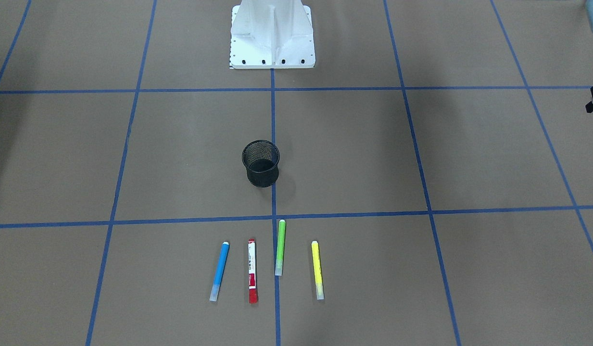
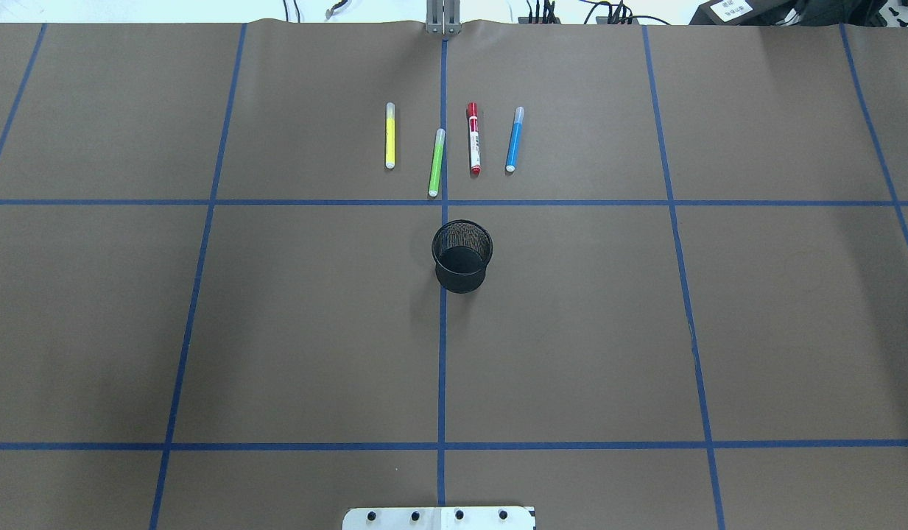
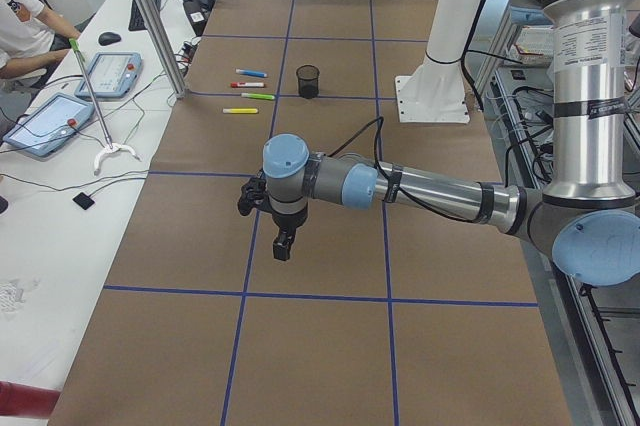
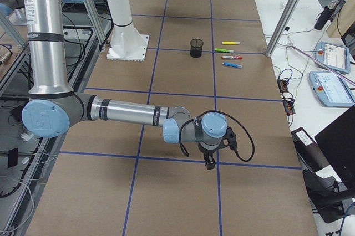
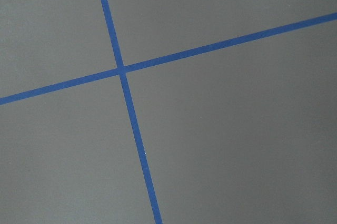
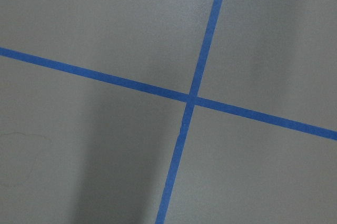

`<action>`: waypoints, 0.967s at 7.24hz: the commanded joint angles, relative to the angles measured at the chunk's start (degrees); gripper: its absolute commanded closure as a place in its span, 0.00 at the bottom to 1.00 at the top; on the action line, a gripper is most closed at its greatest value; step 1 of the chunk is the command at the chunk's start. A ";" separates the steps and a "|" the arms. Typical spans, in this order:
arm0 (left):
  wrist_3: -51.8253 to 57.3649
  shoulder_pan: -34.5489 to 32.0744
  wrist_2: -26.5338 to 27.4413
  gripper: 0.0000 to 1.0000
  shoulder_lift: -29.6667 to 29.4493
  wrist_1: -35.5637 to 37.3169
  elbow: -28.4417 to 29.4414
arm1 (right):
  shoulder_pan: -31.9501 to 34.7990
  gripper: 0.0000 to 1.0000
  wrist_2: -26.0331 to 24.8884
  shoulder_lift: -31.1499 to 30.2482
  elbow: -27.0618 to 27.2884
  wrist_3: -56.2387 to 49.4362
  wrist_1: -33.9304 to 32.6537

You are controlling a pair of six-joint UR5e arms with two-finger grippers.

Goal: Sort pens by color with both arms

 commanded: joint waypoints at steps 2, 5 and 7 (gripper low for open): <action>0.22 -0.21 -6.64 0.00 2.92 -1.87 2.75 | 0.16 0.01 -4.42 -0.04 2.02 0.43 -0.10; -7.32 -0.39 -7.13 0.00 2.77 -2.33 0.59 | 0.16 0.01 -5.07 6.55 7.02 0.79 -19.73; -7.16 -0.22 -6.60 0.00 2.24 -1.89 0.30 | 0.16 0.01 -3.94 4.20 9.49 0.96 -20.06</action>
